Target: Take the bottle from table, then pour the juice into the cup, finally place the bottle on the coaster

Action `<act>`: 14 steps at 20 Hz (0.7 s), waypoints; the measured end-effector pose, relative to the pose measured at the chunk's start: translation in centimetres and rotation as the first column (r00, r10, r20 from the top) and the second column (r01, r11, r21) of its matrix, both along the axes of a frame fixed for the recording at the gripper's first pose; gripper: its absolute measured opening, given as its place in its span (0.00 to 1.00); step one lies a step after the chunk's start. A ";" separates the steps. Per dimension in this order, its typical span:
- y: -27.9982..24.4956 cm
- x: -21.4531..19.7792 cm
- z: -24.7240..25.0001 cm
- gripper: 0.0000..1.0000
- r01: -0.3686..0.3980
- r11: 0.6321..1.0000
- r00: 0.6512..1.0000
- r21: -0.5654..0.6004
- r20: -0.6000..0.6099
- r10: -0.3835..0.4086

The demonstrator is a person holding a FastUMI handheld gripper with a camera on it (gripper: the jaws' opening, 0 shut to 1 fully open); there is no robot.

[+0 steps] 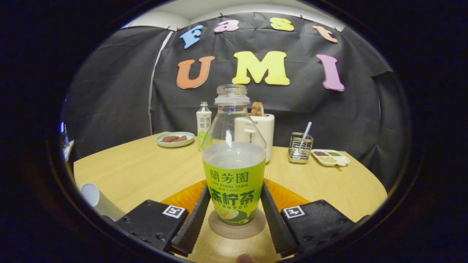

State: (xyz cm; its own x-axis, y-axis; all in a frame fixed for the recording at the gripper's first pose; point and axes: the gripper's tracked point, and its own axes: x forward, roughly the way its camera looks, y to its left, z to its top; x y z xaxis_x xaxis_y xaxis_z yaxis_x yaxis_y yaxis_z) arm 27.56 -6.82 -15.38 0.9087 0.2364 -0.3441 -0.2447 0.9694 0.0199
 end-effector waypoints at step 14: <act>-2.0 -6.4 7.0 1.00 0.126 0.989 0.985 0.078 0.105 -0.134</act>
